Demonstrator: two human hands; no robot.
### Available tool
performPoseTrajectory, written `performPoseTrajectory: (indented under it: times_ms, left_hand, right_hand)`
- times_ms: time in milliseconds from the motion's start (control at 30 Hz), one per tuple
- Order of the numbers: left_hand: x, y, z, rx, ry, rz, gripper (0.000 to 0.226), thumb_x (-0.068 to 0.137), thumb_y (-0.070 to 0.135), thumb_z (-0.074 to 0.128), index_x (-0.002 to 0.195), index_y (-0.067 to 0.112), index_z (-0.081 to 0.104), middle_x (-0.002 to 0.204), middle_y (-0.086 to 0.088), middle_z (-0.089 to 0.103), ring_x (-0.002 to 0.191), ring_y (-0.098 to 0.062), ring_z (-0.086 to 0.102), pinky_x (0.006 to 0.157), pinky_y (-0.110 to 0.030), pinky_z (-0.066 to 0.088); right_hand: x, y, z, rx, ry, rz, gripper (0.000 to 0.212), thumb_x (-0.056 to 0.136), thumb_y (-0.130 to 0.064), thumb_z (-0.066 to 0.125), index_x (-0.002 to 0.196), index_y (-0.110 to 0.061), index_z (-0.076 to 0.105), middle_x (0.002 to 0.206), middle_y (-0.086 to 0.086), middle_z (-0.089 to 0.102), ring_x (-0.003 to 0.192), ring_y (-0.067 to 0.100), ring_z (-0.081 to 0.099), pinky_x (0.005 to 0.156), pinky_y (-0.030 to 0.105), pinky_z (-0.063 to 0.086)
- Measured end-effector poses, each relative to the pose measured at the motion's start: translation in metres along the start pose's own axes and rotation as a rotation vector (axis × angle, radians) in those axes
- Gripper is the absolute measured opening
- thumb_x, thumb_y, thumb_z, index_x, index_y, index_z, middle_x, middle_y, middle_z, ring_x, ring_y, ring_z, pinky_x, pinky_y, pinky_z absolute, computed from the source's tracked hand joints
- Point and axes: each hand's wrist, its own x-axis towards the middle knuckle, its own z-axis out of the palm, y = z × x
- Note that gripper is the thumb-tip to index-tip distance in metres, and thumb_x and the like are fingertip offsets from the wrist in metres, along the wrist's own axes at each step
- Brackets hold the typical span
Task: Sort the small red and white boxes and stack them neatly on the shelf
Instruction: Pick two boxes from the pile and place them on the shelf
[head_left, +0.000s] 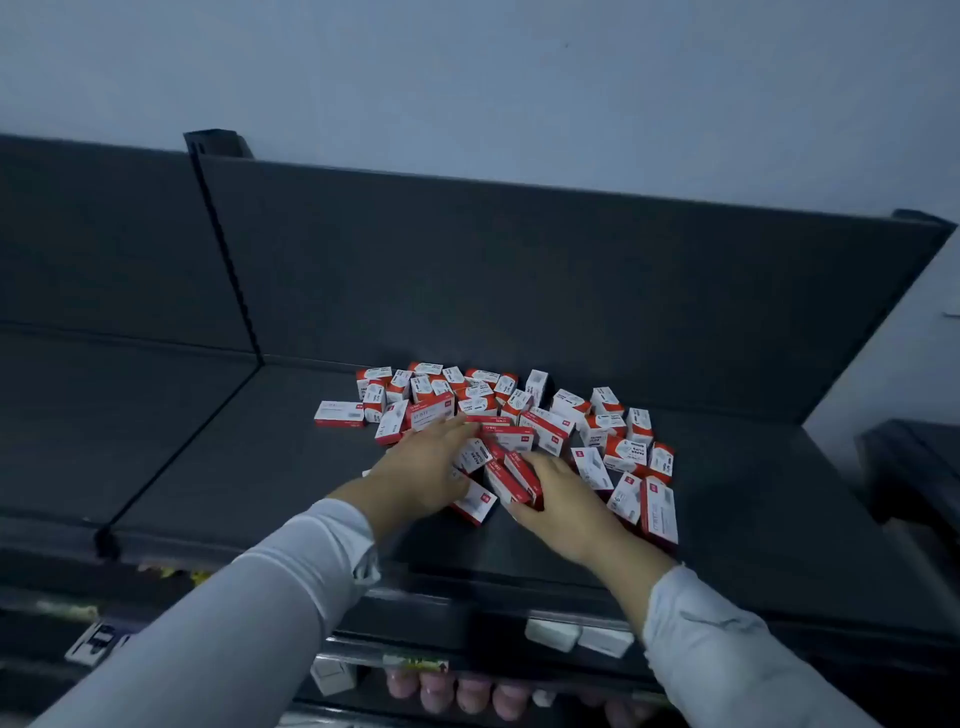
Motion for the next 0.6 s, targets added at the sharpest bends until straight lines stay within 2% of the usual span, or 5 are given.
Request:
performPoseTrajectory:
  times_ms: [167,367,500,600]
  left_hand:
    - [0.02,0.011,0.006,0.118,-0.014,0.246,0.076,0.086,0.023,0.06,0.152,0.033,0.023,0.163,0.004,0.011,0.151,-0.018,0.004,0.122,-0.045,0.003]
    - [0.031,0.02,0.01,0.239,-0.031,0.401,0.068,0.089,0.026,0.058,0.151,0.024,0.029,0.16,0.002,0.024,0.15,-0.018,0.009,0.12,-0.04,-0.002]
    - [0.039,0.023,0.015,0.289,-0.038,0.473,0.059,0.091,0.025,0.056,0.147,0.027,0.036,0.152,-0.002,0.04,0.146,-0.019,0.023,0.12,-0.038,0.001]
    - [0.04,0.025,0.02,0.306,0.005,0.492,0.049,0.091,0.025,0.056,0.139,0.029,0.045,0.134,0.001,0.056,0.13,-0.019,0.043,0.112,-0.033,0.015]
  right_hand:
    - [0.003,0.001,0.015,0.027,0.116,0.061,0.061,0.087,-0.036,0.069,0.14,-0.024,0.041,0.129,0.002,0.051,0.116,0.017,0.053,0.101,0.036,0.048]
    - [0.0,0.001,0.021,0.043,0.194,0.127,0.046,0.09,-0.03,0.068,0.131,-0.019,0.05,0.118,0.0,0.059,0.107,0.015,0.057,0.094,0.031,0.048]
    - [-0.002,0.006,0.024,0.015,0.22,0.126,0.039,0.091,-0.022,0.065,0.128,-0.017,0.053,0.119,0.001,0.061,0.109,0.016,0.057,0.096,0.034,0.047]
    - [-0.008,0.012,0.024,0.004,0.235,0.118,0.036,0.091,-0.018,0.062,0.125,-0.017,0.054,0.116,0.001,0.061,0.108,0.015,0.055,0.095,0.033,0.046]
